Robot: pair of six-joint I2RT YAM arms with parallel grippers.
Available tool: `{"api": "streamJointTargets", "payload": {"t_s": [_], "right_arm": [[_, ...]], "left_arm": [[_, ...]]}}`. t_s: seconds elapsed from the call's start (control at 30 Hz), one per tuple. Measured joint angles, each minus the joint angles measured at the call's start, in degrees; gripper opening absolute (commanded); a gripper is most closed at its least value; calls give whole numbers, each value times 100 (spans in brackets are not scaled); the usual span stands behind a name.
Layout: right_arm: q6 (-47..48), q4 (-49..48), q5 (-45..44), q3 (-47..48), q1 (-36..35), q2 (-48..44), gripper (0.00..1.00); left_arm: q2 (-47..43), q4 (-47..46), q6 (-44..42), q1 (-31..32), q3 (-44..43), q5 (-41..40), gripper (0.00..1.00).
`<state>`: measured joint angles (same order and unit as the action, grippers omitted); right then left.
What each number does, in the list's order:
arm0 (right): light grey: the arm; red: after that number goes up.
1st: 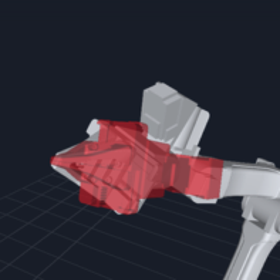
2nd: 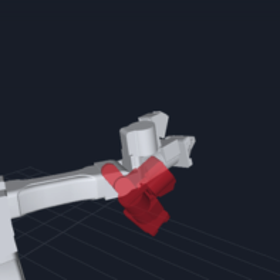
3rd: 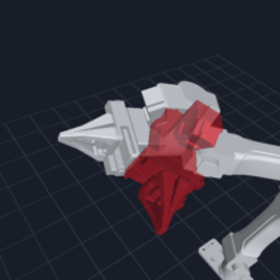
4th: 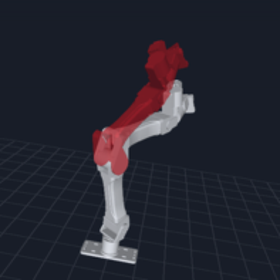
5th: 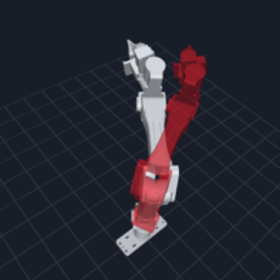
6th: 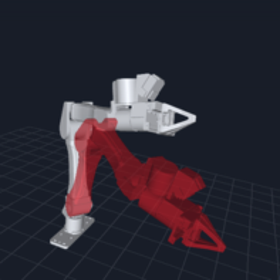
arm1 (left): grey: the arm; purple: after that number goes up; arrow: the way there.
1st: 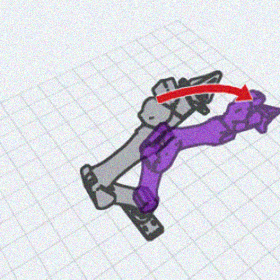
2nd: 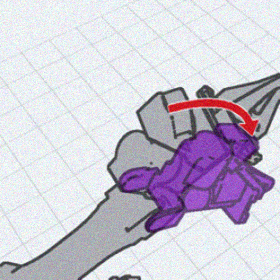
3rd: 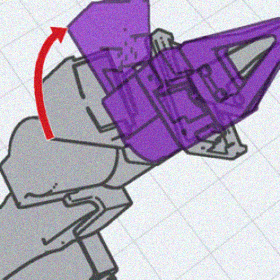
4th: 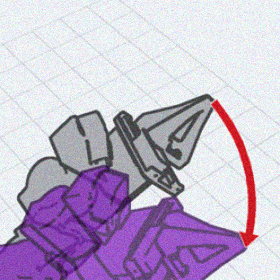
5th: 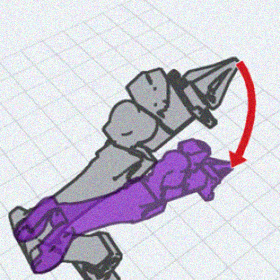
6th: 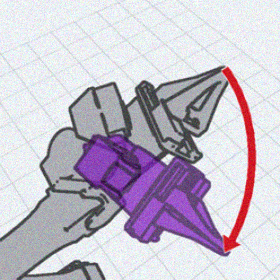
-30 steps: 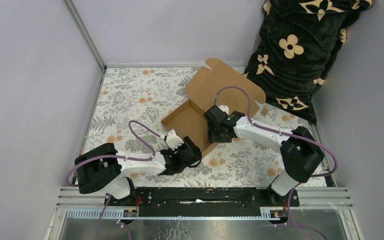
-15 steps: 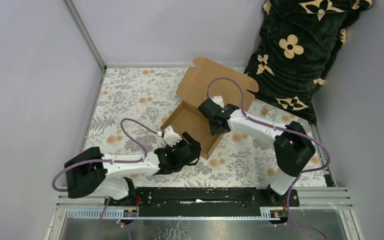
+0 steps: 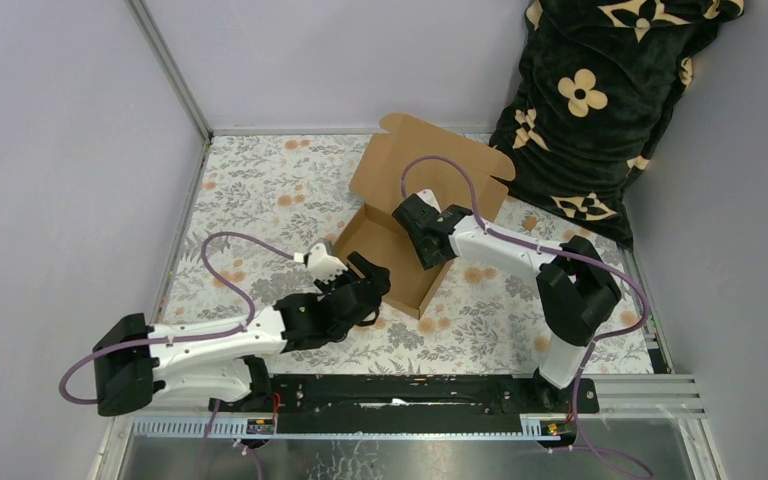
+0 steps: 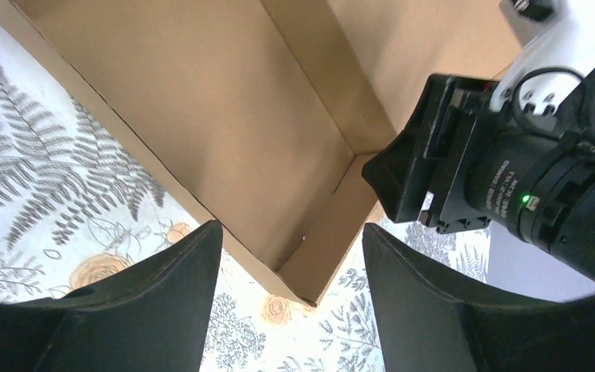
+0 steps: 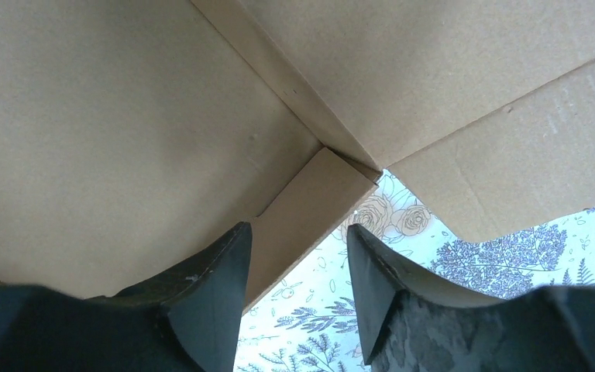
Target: Fold the paper box
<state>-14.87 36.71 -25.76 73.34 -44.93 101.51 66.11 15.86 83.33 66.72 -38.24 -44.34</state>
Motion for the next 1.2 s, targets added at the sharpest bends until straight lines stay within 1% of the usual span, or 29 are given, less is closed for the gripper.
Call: {"api": "streamJointTargets", "payload": {"t_s": [0.1, 0.17, 0.27, 0.37, 0.4, 0.43, 0.5, 0.6, 0.67, 0.77, 0.93, 1.0, 1.03, 1.13, 1.2], "right_arm": [[-59, 4, 76, -2, 9, -87, 59], [-129, 17, 105, -2, 9, -205, 61], [-289, 116, 127, 28, 9, -385, 63], [-588, 195, 149, 52, 9, -483, 65], [-717, 205, 151, 37, 9, -507, 68], [-848, 190, 160, -7, 9, -542, 69], [-1158, 127, 245, -227, 9, -699, 70], [-1574, -24, 428, -619, 11, -951, 69], [-1840, -184, 560, -857, 11, -1051, 68], [-2162, -435, 699, -1141, 11, -1075, 68], [-2452, -669, 817, -1287, 11, -1056, 63], [-2498, -778, 872, -1287, 11, -1001, 60], [-2514, -822, 894, -1290, 9, -955, 57], [-2516, -925, 929, -1292, 9, -745, 52], [-2496, -951, 957, -1307, 9, -568, 46]], "left_arm": [[-306, 188, -221, -2, -9, -275, 75], [-446, 282, -369, -33, -31, -439, 78], [-632, 398, -699, -289, -48, -557, 79], [-833, 286, -1307, -1058, -24, -358, 80], [-931, 170, -1591, -1471, 22, -175, 80], [-979, 94, -1770, -1725, 55, -50, 80], [-1047, -107, -2221, -2391, 149, 343, 80], [-841, -348, -2863, -3230, 170, 935, 80], [-522, -444, -3165, -3536, 118, 1255, 80], [63, -570, -3506, -3810, 24, 1646, 80], [378, -717, -3735, -3989, 22, 2024, 80], [382, -785, -3786, -4017, 22, 2111, 80], [382, -817, -3797, -4024, 22, 2144, 80], [380, -894, -3832, -4037, 24, 2214, 80], [376, -907, -3851, -4061, 24, 2238, 80]]}}
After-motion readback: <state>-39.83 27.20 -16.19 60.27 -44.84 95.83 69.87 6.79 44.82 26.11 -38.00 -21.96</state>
